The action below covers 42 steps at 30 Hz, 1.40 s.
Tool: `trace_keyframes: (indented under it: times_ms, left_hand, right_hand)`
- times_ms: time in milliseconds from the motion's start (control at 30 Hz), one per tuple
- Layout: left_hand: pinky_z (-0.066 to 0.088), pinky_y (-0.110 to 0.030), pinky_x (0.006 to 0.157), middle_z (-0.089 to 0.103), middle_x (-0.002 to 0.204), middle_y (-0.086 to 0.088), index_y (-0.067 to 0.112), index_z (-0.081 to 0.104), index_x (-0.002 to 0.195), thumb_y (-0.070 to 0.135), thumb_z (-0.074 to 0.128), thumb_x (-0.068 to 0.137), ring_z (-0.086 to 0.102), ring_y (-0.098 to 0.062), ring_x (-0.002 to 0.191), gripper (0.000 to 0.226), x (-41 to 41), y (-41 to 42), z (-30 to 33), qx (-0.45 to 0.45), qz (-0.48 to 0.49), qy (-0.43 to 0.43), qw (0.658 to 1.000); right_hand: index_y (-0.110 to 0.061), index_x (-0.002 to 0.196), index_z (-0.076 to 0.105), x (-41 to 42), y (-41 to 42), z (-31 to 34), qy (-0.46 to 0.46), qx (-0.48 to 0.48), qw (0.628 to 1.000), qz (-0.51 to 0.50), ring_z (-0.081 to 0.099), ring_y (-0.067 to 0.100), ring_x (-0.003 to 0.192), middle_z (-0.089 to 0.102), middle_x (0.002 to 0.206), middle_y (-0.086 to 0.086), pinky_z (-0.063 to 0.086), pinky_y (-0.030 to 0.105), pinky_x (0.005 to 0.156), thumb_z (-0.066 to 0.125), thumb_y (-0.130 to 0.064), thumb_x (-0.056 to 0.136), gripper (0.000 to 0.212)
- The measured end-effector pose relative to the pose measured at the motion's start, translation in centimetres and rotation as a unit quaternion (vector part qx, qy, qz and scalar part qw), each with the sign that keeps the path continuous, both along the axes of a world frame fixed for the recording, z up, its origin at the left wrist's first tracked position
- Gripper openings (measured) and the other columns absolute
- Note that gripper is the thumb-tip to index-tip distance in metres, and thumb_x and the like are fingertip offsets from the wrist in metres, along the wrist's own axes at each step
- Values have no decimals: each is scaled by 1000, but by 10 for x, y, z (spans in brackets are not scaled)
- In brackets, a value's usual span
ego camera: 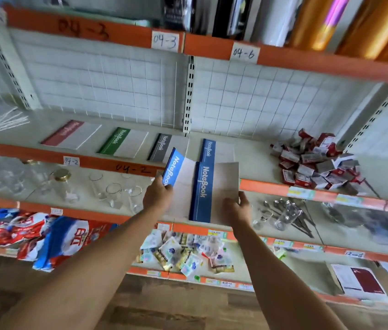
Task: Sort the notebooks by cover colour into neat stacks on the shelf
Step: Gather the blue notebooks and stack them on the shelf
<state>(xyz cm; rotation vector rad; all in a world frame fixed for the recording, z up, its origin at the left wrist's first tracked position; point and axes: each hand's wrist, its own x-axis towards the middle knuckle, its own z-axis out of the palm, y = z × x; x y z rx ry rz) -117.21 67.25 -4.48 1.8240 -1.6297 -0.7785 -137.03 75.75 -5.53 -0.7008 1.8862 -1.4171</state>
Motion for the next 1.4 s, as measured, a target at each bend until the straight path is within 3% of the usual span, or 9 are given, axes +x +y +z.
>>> trace_keyframes:
  times_ms: [100, 333, 533, 633, 800, 900, 1033, 1200, 1400]
  left_hand:
    - [43, -34, 73, 63, 123, -16, 12, 52, 124, 22, 50, 96, 62, -37, 103, 30, -12, -22, 16, -15, -9, 16, 1000]
    - [45, -38, 85, 59, 125, -21, 4, 52, 120, 18, 48, 96, 58, -38, 110, 28, -36, -71, 33, -21, -20, -14, 999]
    - [44, -36, 87, 61, 125, -19, 6, 54, 126, 16, 50, 93, 59, -37, 111, 34, -59, -121, 33, -37, 12, -23, 999]
    - [46, -38, 85, 62, 123, -17, 10, 53, 128, 20, 48, 94, 60, -37, 107, 35, -69, -141, 31, -13, 27, -30, 999]
    - [48, -33, 73, 63, 120, -12, 16, 50, 129, 21, 45, 96, 63, -33, 93, 34, -90, -165, 37, -8, 43, -25, 999]
    - [54, -37, 77, 64, 119, -13, 17, 52, 127, 22, 47, 94, 63, -33, 91, 34, -96, -178, 40, -12, 63, -6, 998]
    - [52, -37, 81, 63, 119, -17, 11, 55, 124, 20, 49, 95, 62, -36, 98, 31, -107, -187, 44, -15, 90, -3, 996]
    - [49, -35, 79, 62, 120, -15, 12, 53, 125, 21, 49, 95, 60, -34, 96, 32, -117, -189, 43, 1, 95, -9, 995]
    - [45, -31, 67, 65, 108, -14, 11, 58, 116, 23, 50, 92, 63, -34, 91, 28, -132, -197, 45, 7, 64, -25, 998]
  right_hand:
    - [-30, 93, 60, -11, -16, 20, 0, -8, 1000, -20, 60, 22, 72, 68, 80, -3, 53, 37, 71, 46, -23, 63, 34]
    - [-19, 100, 59, -49, -61, 36, 42, -4, 998, -42, 56, 20, 69, 65, 81, 1, 42, 23, 53, 48, -2, 82, 28]
    - [-17, 96, 58, -86, -115, 31, 36, 5, 999, -19, 58, 24, 74, 65, 82, 3, 48, 31, 68, 50, -3, 80, 23]
    - [-17, 89, 56, -105, -142, 28, 24, -3, 1000, -4, 58, 23, 69, 63, 75, -1, 52, 34, 67, 50, -12, 72, 19]
    - [-15, 101, 57, -126, -178, 31, 0, 10, 999, 38, 55, 18, 65, 60, 75, -1, 46, 26, 62, 50, -3, 80, 25]
    - [-14, 102, 54, -132, -195, 28, 4, 20, 997, 78, 57, 23, 74, 61, 82, 3, 47, 31, 68, 51, -15, 73, 29]
    - [-15, 101, 51, -138, -218, 22, 27, 43, 991, 124, 57, 25, 79, 62, 90, 7, 48, 32, 71, 50, -2, 86, 19]
    - [-9, 119, 58, -139, -231, 27, 162, 142, 961, 173, 62, 33, 104, 65, 116, 15, 47, 30, 79, 56, -15, 88, 31]
    - [-16, 119, 64, -142, -229, 26, 336, 248, 870, 262, 67, 26, 103, 70, 111, 8, 49, 29, 84, 61, -44, 83, 46]
